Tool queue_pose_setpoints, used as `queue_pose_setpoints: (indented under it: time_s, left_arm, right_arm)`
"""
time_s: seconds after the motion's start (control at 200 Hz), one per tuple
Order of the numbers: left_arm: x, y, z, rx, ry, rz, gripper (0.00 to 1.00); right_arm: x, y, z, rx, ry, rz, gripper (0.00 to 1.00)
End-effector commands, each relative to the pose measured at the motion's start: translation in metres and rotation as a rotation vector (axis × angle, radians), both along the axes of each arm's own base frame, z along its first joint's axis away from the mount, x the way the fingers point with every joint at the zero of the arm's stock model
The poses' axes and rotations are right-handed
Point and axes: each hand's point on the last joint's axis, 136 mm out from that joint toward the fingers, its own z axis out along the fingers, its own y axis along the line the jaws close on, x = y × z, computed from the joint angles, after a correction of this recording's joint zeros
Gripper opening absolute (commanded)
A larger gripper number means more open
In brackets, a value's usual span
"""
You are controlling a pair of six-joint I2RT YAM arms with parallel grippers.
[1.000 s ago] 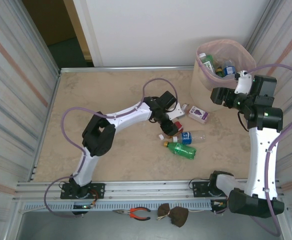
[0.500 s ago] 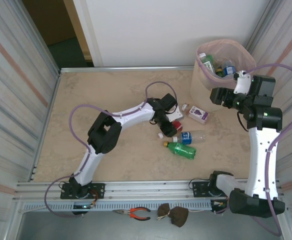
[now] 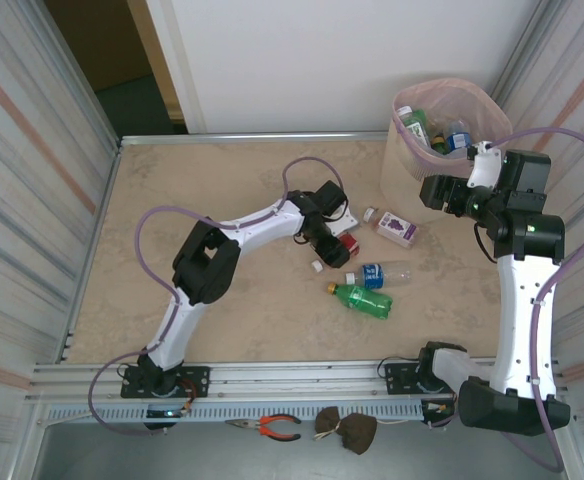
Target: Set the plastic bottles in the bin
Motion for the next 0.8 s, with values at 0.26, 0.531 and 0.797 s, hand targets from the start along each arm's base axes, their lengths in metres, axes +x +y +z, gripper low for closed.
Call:
queue_pose_setpoints:
  time_s: [0.26, 0.531, 0.797]
  left_arm:
    - [-0.005, -0.002, -0.019, 0.022, 0.042, -0.037, 0.77]
    - [-0.006, -0.002, -0.031, 0.041, 0.051, -0.042, 0.73]
    - [-0.001, 0.002, -0.018, 0.044, 0.005, -0.034, 0.68]
  right_arm:
    - [-0.002, 0.005, -0.003, -0.01, 0.003, 0.033, 0.77]
    - [-0.002, 0.005, -0.003, -0.01, 0.007, 0.031, 0.77]
    - [0.001, 0.007, -0.001, 0.011, -0.002, 0.037, 0.77]
